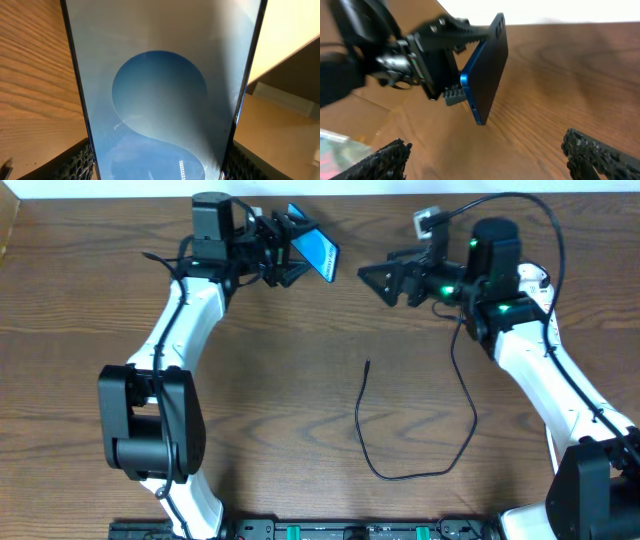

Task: Plug charger to phone and switch on socket
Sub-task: 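Move the right gripper toward the phone held by the left gripper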

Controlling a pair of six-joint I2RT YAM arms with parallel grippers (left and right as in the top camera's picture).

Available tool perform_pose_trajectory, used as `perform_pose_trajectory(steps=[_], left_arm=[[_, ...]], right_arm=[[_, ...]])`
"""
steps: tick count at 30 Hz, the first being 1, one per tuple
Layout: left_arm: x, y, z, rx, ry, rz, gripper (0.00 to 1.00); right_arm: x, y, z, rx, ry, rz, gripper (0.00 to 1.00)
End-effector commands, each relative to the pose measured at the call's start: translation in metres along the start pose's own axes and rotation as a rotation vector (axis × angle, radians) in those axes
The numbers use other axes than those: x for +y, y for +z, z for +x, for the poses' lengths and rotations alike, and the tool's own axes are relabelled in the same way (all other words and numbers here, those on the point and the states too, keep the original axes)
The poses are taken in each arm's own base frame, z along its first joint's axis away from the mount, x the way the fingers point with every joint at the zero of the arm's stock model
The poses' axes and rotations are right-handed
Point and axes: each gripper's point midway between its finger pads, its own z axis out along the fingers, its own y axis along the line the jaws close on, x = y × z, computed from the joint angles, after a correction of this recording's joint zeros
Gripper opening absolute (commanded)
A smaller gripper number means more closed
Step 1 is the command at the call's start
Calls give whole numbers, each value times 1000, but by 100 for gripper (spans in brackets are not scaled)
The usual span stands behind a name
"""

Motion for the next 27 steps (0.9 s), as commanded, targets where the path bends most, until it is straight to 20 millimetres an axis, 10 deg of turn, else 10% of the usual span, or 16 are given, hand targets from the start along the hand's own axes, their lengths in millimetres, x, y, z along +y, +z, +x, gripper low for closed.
perform_pose_trajectory(steps=[1, 27], left_arm=[[-23, 0, 7, -60, 60, 15, 7], [-24, 42, 69, 58, -97, -15, 7]], right_arm=[[-13, 10, 2, 3, -86, 115, 97], [-14, 20, 11, 18, -73, 194, 94]])
